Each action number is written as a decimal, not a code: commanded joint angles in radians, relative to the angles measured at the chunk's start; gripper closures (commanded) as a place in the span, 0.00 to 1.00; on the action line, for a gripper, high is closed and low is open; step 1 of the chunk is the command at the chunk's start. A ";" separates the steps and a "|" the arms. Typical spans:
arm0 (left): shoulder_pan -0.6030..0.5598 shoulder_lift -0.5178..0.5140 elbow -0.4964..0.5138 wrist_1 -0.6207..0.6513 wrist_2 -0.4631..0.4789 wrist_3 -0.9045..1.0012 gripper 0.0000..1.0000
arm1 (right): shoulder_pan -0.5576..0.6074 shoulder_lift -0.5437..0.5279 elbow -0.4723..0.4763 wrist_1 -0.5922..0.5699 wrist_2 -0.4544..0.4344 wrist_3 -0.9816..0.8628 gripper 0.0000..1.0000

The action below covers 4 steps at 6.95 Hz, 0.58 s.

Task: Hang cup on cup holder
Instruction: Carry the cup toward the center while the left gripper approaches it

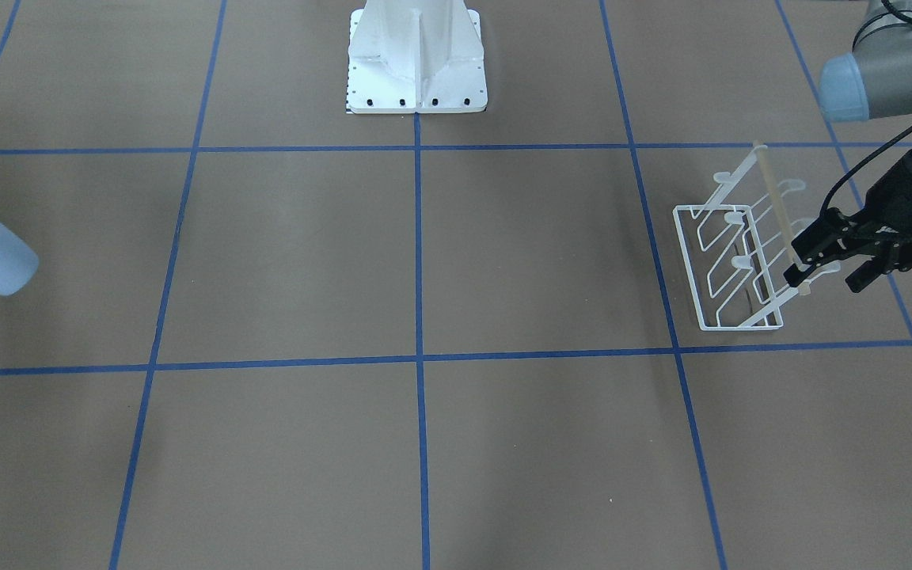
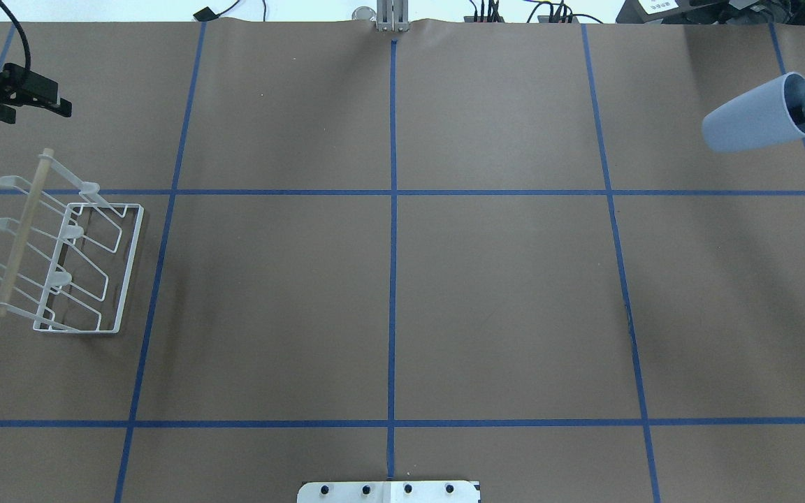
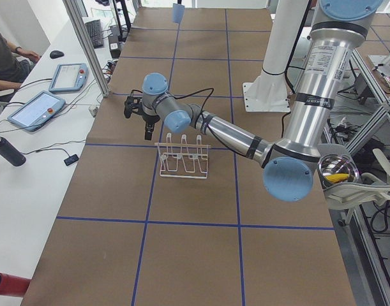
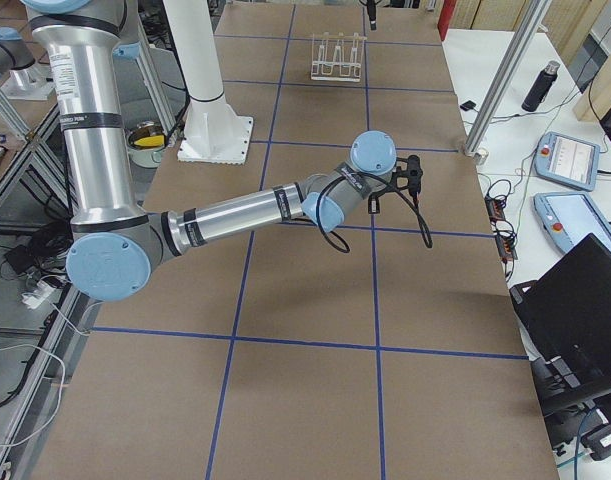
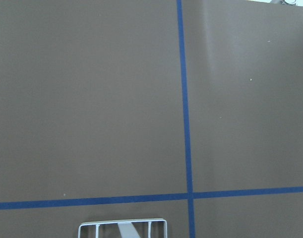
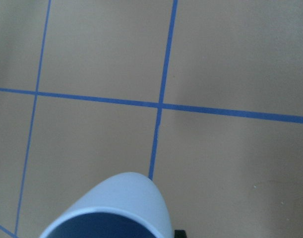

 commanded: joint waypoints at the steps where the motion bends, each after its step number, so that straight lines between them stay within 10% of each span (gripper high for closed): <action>1: 0.007 -0.022 0.008 0.001 0.007 -0.007 0.02 | -0.076 0.010 -0.023 0.182 -0.262 0.180 1.00; 4: 0.024 -0.115 0.039 -0.010 0.006 -0.172 0.02 | -0.208 0.093 -0.100 0.519 -0.278 0.706 1.00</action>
